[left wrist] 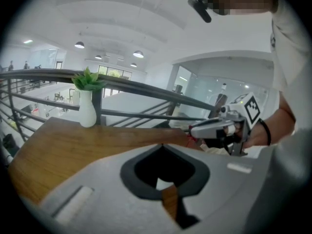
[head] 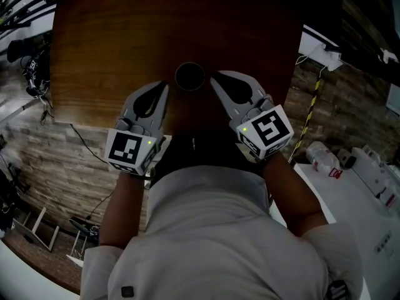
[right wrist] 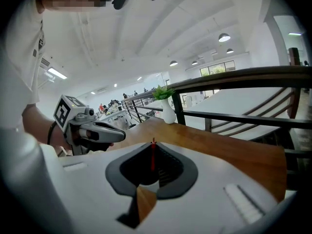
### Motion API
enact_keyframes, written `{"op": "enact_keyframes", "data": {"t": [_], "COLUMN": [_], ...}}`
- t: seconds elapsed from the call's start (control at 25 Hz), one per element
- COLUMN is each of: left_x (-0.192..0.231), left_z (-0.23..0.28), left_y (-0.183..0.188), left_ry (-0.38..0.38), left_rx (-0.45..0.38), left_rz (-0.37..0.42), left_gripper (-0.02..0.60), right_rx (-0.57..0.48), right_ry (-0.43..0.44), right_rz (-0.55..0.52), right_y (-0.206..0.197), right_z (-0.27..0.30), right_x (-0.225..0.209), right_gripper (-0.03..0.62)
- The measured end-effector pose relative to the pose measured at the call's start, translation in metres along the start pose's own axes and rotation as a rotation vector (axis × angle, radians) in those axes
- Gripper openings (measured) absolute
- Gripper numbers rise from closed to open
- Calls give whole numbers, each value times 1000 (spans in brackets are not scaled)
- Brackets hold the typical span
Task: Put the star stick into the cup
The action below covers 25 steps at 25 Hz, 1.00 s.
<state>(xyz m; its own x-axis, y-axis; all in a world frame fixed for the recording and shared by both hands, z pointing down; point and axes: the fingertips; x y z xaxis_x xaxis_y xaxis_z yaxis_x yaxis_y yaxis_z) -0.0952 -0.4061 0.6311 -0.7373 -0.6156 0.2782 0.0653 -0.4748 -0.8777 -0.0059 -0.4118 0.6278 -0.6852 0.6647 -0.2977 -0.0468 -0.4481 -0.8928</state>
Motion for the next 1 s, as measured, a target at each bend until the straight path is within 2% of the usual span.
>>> {"op": "enact_keyframes", "data": {"t": [0.4, 1.0], "left_x": [-4, -15], "left_z": [6, -4], "left_y": [-5, 5], "left_ry": [-12, -16], "left_rx": [7, -9], "left_rz": [-14, 11], "left_gripper": [3, 2], "right_rx": [-5, 19], "right_ry": [-10, -46], "right_rz": [22, 3], "right_y": [-4, -3], "right_z": [2, -10], "right_x": [-11, -12], "right_gripper": [26, 128]}}
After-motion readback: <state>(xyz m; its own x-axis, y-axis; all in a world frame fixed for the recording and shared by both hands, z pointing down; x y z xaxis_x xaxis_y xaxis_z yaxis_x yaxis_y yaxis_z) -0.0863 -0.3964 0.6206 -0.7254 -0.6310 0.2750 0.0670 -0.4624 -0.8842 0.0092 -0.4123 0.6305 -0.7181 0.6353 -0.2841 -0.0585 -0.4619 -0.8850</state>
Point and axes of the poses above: the fingertips, and each gripper's own axes: z forward along the fingers, x to its left, y out of its top, and after that the axes turned 7 degrees about -x, right-handed
